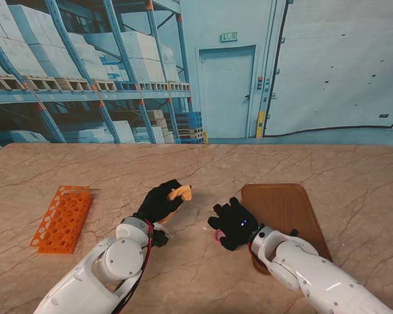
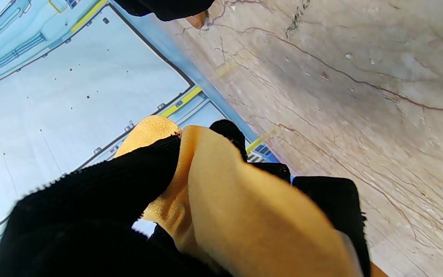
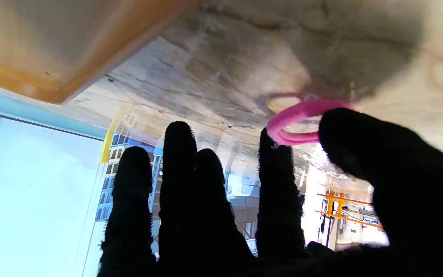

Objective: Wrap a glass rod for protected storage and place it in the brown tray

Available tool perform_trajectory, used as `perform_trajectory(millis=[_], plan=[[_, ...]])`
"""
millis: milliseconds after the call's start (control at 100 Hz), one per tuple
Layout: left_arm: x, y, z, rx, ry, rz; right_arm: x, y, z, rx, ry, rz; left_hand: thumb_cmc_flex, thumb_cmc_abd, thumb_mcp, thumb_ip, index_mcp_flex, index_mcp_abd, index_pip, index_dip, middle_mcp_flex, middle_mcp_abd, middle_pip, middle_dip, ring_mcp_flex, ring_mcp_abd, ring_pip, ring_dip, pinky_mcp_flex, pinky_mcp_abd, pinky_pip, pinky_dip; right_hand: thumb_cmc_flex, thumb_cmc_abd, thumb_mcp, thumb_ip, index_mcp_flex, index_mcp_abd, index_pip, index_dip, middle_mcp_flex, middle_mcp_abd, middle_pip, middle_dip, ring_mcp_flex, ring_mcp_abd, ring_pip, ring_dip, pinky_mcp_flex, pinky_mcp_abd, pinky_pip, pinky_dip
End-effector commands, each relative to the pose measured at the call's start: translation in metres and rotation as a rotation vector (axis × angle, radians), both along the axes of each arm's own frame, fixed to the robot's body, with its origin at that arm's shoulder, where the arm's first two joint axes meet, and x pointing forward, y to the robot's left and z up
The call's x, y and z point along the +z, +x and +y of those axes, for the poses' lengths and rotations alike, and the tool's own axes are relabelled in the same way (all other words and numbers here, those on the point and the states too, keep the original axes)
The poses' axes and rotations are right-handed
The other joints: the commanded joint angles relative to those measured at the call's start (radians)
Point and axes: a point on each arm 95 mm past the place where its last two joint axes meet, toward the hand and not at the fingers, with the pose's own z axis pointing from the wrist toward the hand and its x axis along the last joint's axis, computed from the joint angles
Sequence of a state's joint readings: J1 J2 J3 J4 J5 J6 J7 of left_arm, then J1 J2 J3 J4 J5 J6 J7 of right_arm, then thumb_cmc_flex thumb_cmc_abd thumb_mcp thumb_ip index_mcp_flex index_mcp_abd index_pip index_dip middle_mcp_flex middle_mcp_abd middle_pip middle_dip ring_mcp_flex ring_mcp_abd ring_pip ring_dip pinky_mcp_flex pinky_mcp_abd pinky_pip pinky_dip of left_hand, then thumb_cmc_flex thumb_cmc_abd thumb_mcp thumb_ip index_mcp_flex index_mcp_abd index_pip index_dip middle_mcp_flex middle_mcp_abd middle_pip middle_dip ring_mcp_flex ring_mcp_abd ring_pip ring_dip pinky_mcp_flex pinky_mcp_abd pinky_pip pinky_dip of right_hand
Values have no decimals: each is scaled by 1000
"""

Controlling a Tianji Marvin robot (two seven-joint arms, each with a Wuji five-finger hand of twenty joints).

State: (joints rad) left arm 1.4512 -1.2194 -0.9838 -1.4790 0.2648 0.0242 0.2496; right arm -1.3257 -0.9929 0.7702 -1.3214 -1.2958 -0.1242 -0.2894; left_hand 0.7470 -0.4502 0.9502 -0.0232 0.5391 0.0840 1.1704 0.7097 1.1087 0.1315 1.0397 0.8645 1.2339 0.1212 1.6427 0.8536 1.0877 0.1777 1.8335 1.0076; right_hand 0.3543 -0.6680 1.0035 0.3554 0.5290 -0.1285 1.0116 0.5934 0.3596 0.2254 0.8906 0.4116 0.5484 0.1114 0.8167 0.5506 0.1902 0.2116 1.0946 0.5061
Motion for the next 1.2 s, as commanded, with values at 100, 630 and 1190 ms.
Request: perform_trajectory(millis=[100, 630, 1190], plan=[[0, -2, -2, -2, -7, -1, -6, -5, 0, 0, -8, 9, 22, 18, 1, 29, -14, -12, 18, -6, 24, 46, 14, 10, 35, 56, 97, 1, 27, -64, 260, 23, -34, -15, -135, -149, 112, 58, -94, -49, 42, 24, -14, -5, -25, 34, 6, -11, -11, 36, 29, -13], [1, -1, 0, 8, -8, -14, -7, -3, 0, 14, 25, 14, 29, 21, -14, 18, -12, -16, 1, -30, 21, 49, 7, 8, 35, 56, 96, 1, 28, -67, 260, 16, 120, -170, 198, -334, 397, -33, 145, -338, 261, -67, -48, -3, 25, 4, 0, -12, -11, 40, 22, -18], [-2, -1, -3, 0, -4, 2, -1, -3, -3, 6, 92, 9, 33, 21, -22, 13, -11, -14, 2, -38, 22, 52, 4, 6, 35, 54, 94, 1, 28, -70, 260, 14, 64, -59, 189, -82, 282, -62, 229, -175, 266, -81, -7, 18, 35, -18, 28, -2, -5, 32, 27, -18]])
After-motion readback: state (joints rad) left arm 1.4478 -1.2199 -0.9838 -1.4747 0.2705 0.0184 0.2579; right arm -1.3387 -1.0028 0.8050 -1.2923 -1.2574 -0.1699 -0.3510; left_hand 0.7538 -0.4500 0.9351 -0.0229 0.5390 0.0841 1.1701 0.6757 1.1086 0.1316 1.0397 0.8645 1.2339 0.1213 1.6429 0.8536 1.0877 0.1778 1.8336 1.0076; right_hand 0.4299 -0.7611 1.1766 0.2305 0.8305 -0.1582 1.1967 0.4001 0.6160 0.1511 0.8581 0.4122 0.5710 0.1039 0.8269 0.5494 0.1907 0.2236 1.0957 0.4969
